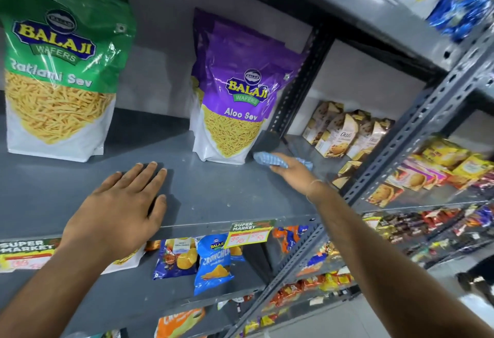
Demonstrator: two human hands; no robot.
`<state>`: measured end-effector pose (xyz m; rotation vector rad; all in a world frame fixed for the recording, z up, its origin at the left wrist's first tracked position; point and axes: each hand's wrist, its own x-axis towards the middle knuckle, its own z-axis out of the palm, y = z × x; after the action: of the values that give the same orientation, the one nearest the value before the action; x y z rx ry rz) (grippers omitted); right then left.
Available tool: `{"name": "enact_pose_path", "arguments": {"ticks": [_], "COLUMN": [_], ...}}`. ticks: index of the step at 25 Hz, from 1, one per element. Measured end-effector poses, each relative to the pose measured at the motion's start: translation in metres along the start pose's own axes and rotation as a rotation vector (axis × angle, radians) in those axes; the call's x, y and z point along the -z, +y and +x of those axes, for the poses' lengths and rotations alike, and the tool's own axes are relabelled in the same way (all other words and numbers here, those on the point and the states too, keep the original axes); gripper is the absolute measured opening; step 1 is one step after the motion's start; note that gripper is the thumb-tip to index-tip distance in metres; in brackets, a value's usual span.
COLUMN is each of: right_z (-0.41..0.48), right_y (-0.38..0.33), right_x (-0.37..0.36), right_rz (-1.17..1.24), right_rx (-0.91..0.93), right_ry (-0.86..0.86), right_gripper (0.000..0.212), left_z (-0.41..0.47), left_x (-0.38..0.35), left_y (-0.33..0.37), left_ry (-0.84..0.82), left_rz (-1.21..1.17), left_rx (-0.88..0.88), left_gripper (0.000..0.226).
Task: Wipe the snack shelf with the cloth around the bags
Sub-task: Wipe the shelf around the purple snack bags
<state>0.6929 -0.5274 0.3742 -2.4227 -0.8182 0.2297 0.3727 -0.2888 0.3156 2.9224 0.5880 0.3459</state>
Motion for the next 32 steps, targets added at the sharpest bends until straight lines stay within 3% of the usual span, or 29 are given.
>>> {"name": "enact_pose_path", "arguments": {"ticks": [5,9,14,19,23,26,28,32], "right_z": [-0.059,-0.008,0.013,-0.035,-0.105,-0.082,-0.055,-0.042], "right_y": [-0.010,-0.018,0.011,0.001,-0.018,-0.021,-0.014,0.010], "right_x": [0.000,0.024,0.008,0.006,-0.004,0.012,0.023,0.008], "right_rz": [-0.108,-0.257,-0.013,0.110,-0.102,-0.270,-0.213,0.073], "right_rx": [0.073,-0.018,-0.185,-0.206,-0.154,-0.205,-0.279,-0.282], "right_ry": [-0.045,0.169,0.108,0.164,0.126,0.195,0.232,0.130], "right_gripper": [0.043,0.038,0.037,0.034,0.032,0.031,0.030,0.041], "left_z": [-0.001,0.000,-0.001,0.001,-0.001,0.000,0.000,-0.002], "left_x": [0.002,0.002,-0.002,-0.002,-0.001,0.002,0.002,0.003], "left_y": [0.001,0.000,-0.002,-0.003,0.001,0.002,0.001,0.003], "left_ry": [0.008,0.007,0.013,0.023,0.018,0.008,0.005,0.015], "left_rz": [-0.021,-0.020,0.004,0.020,-0.001,-0.017,-0.013,-0.008], "left_rx": [-0.013,-0.016,-0.011,-0.012,0.000,-0.004,-0.003,0.002], "left_gripper": [0.084,0.084,0.081,0.081,0.085,0.086,0.085,0.085]}}
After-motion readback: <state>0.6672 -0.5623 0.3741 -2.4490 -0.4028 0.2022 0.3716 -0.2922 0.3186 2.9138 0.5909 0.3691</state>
